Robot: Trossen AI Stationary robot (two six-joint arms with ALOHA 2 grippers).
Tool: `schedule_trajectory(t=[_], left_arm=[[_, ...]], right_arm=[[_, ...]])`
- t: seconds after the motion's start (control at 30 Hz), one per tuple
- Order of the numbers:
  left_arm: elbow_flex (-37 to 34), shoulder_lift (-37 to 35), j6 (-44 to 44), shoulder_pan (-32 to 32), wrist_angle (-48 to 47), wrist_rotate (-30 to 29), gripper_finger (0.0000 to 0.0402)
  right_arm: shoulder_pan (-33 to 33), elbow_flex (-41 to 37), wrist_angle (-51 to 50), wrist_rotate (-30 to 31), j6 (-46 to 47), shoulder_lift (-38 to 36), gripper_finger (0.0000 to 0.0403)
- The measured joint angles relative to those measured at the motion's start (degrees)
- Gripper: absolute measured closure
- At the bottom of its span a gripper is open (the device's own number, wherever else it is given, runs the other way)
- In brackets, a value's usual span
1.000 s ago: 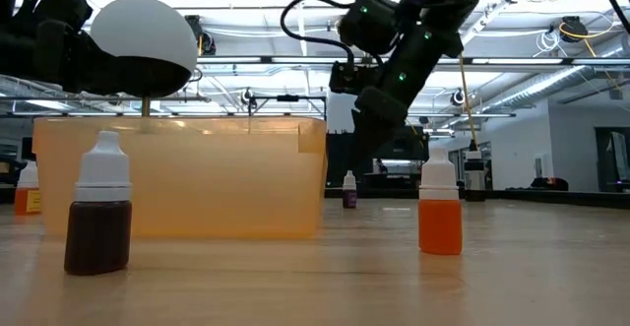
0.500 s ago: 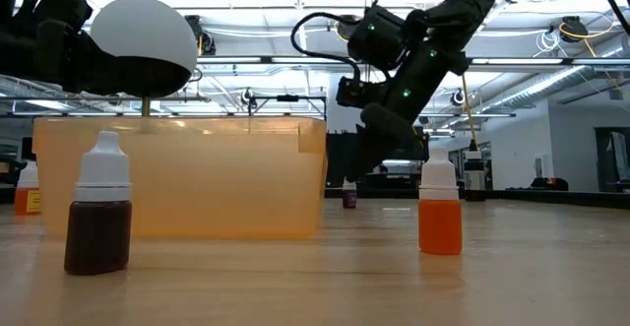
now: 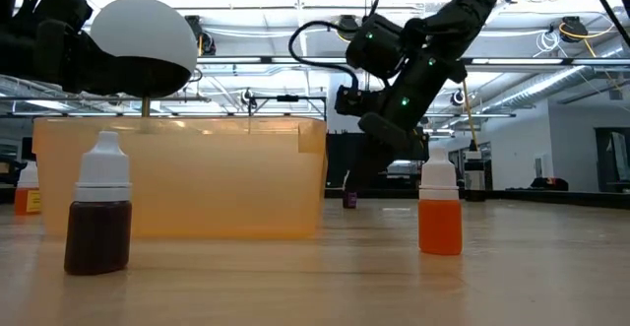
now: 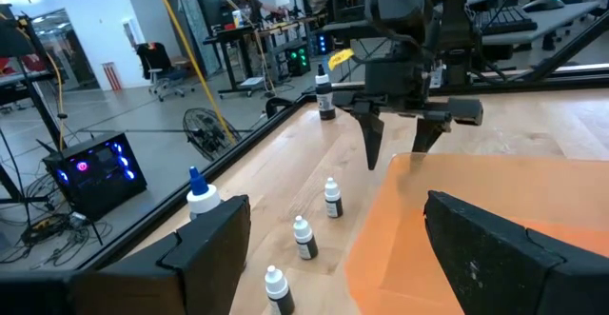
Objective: Pick & Place food coloring
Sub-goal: Put the small dark purple food coloring bottle into the orange bin
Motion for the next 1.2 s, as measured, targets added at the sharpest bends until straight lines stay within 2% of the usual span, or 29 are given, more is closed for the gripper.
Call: schedule_trajectory(t=[0.37, 0.77, 0.97, 1.2], left_arm=[[0.0, 0.0, 0.0, 0.0, 0.01, 0.0, 0.0091], [0.0, -0.02, 0.0, 0.0, 0.0, 0.0, 0.0092], [0.0, 0.0, 0.0, 0.0, 0.0, 0.0, 0.0092], [0.0, 0.0, 0.0, 0.0, 0.02, 0.02, 0.0092]], right_arm=[[0.0, 0.0, 1.6, 0.0, -0.43, 0.08, 0.0183], [0.02, 0.0, 0.13, 0.0, -0.03, 0.08, 0.0217], [0.02, 0.0, -0.03, 0.0, 0.39, 0.08, 0.0261], [0.29, 0.0, 0.04, 0.0, -0.6, 0.08, 0.0347]])
